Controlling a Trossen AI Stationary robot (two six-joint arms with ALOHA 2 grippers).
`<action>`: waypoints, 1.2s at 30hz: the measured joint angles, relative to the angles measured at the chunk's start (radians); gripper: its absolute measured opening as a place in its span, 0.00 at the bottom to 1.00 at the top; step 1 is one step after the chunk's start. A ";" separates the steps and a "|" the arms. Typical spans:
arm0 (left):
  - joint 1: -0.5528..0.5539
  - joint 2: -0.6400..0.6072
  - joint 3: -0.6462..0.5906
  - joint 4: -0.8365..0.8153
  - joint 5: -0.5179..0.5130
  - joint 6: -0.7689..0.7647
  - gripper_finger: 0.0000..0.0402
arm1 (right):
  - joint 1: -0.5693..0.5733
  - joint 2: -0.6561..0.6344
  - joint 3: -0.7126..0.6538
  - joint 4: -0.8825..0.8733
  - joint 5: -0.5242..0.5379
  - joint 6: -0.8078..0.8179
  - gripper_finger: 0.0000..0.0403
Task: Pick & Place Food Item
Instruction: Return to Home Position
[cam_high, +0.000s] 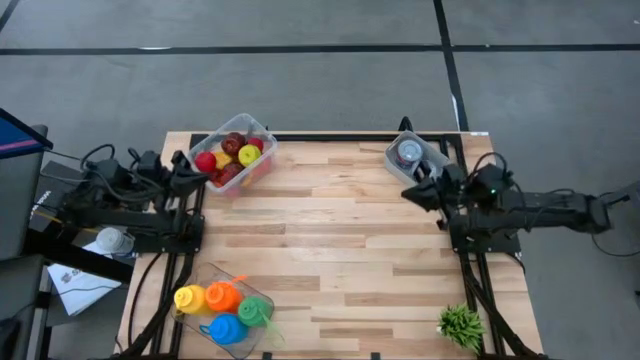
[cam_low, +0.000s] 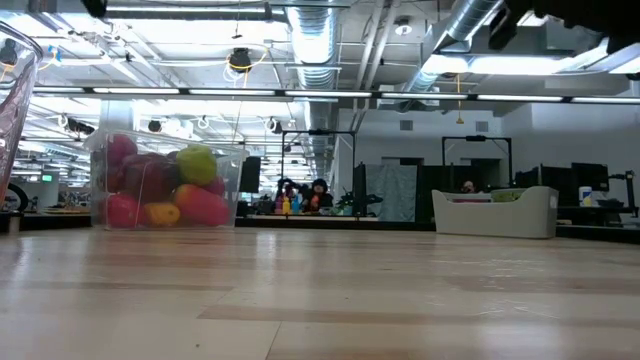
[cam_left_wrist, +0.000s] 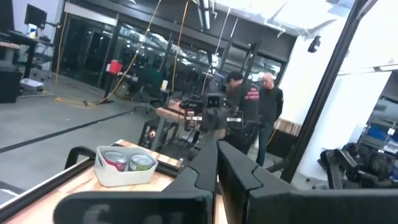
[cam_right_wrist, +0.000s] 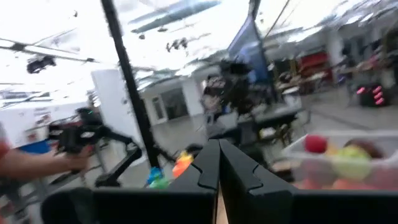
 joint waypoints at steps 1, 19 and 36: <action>0.000 -0.021 -0.014 -0.001 0.000 0.000 0.00 | 0.018 0.010 -0.007 0.006 0.002 0.002 0.00; 0.000 -0.134 -0.123 0.044 -0.026 0.008 0.00 | 0.253 -0.045 0.334 -0.388 0.287 -0.176 0.00; 0.000 -0.136 -0.124 0.049 -0.025 0.074 0.00 | 0.221 -0.454 -0.034 -0.370 0.277 -0.338 0.00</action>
